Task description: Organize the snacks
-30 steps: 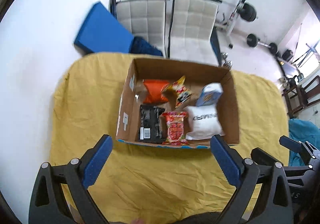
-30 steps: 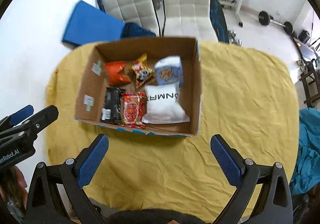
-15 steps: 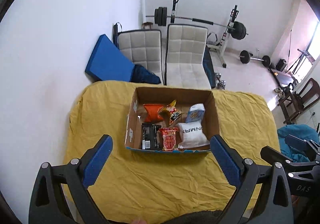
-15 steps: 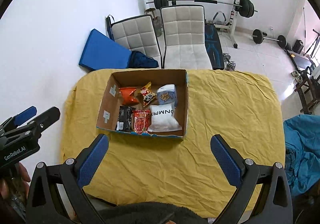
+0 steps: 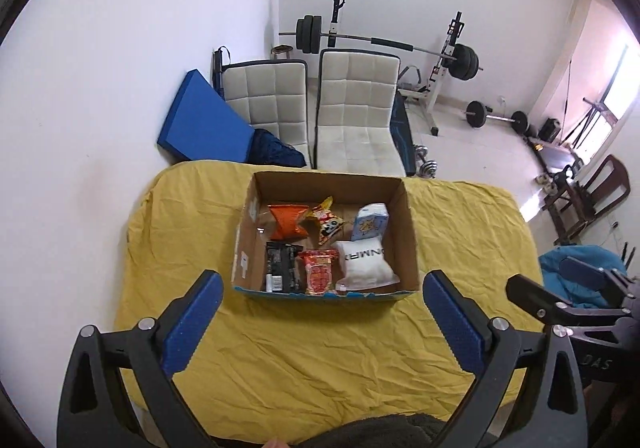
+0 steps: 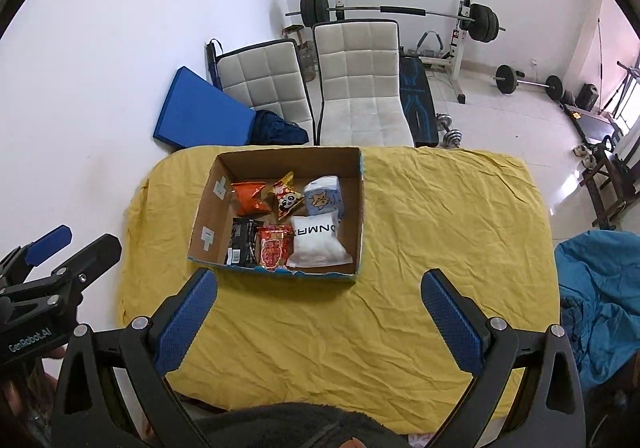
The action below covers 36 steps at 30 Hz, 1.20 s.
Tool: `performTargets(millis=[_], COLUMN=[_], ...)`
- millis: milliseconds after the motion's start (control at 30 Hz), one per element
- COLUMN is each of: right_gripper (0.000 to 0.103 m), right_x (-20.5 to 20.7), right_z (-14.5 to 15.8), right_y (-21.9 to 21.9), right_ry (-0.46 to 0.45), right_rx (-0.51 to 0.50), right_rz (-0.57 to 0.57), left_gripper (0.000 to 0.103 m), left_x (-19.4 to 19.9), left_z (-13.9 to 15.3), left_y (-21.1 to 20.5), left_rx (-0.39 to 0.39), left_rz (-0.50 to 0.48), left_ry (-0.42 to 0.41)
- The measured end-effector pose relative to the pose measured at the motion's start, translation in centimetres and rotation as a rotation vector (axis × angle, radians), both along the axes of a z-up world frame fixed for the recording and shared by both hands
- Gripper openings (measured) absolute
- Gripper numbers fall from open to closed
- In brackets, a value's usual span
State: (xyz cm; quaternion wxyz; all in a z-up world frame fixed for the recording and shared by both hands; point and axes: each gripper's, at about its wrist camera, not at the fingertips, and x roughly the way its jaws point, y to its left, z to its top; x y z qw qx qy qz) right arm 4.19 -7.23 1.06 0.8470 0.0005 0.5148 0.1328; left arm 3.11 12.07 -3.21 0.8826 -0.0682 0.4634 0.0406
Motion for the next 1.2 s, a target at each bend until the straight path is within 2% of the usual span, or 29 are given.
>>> performTargets(millis=[400,900,1033,1200], right_gripper=[0.103,0.103,0.103,0.103], right_x=[0.0,-0.2,-0.2,-0.1], right_z=[-0.3,-0.5,-0.5,-0.7], right_y=[-0.8,-1.0,-1.0,-1.2], right_ry=[-0.001,0.003,0.004,0.006], right_rx=[-0.019,-0.023,-0.022,-0.024], right_rz=[-0.026,-0.023,-0.023,-0.024], left_gripper=[0.103,0.103,0.103,0.103], left_x=[-0.8,-1.2,-1.1,-1.1], left_z=[0.6,-0.1,-0.2,-0.4], left_y=[0.8,0.9,0.6,0.6], left_rx=[0.004,-0.004,0.023,0.019], left_rz=[0.053,0.063,0.064,0.068], left_ry=[-0.025,0.018,0.024,0.030])
